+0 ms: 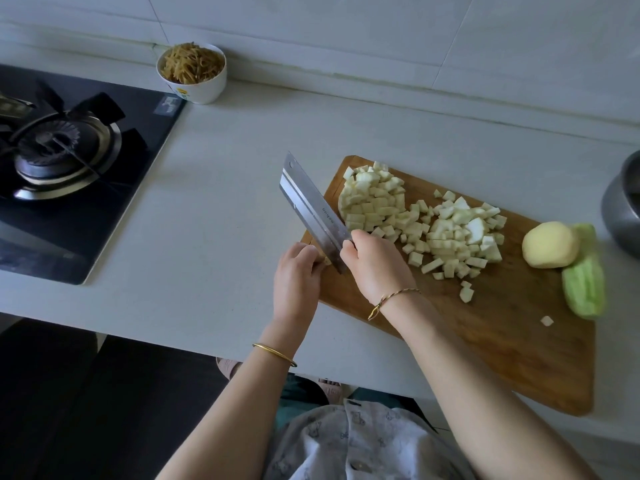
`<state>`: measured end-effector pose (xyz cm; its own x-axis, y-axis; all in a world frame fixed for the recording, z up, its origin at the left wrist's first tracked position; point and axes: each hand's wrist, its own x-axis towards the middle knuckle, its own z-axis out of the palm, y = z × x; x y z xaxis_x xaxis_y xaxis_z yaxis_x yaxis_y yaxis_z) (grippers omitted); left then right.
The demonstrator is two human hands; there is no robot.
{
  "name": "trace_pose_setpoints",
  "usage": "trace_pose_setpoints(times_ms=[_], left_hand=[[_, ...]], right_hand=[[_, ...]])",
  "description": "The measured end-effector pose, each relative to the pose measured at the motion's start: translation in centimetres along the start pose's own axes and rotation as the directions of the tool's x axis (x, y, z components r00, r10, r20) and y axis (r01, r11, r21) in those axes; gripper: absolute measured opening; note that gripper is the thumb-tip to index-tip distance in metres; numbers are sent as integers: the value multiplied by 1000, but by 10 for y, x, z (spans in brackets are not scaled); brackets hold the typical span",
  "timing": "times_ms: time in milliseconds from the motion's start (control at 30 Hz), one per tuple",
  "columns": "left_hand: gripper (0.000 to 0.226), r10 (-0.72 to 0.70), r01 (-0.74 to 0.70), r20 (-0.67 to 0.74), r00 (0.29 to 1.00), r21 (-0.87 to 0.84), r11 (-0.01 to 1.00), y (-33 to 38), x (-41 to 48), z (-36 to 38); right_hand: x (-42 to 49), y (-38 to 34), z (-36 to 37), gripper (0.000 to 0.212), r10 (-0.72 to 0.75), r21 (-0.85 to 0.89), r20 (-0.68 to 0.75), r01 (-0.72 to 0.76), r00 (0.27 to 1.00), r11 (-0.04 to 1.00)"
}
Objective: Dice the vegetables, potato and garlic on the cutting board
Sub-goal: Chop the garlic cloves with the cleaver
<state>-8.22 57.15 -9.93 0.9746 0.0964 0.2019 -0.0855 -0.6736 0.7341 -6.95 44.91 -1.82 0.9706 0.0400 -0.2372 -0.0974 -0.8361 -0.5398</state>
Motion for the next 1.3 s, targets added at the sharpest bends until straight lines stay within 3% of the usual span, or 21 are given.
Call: trace_pose_setpoints(times_ms=[433, 667, 933, 1300], left_hand=[[14, -21, 20, -12, 1000, -13, 1000, 3, -5, 1], [11, -56, 56, -13, 998, -17, 998, 1, -6, 0], [10, -42, 43, -11, 999, 28, 999, -2, -3, 4], [13, -28, 29, -14, 1000, 51, 998, 0, -2, 4]], right_hand=[[7, -4, 4, 36, 56, -16, 30, -55, 998, 998], [4, 10, 8, 28, 158, 294, -35, -141, 987, 945], [-6, 16, -1, 34, 32, 191, -96, -13, 995, 981], [-2, 15, -2, 31, 40, 108, -3, -39, 999, 993]])
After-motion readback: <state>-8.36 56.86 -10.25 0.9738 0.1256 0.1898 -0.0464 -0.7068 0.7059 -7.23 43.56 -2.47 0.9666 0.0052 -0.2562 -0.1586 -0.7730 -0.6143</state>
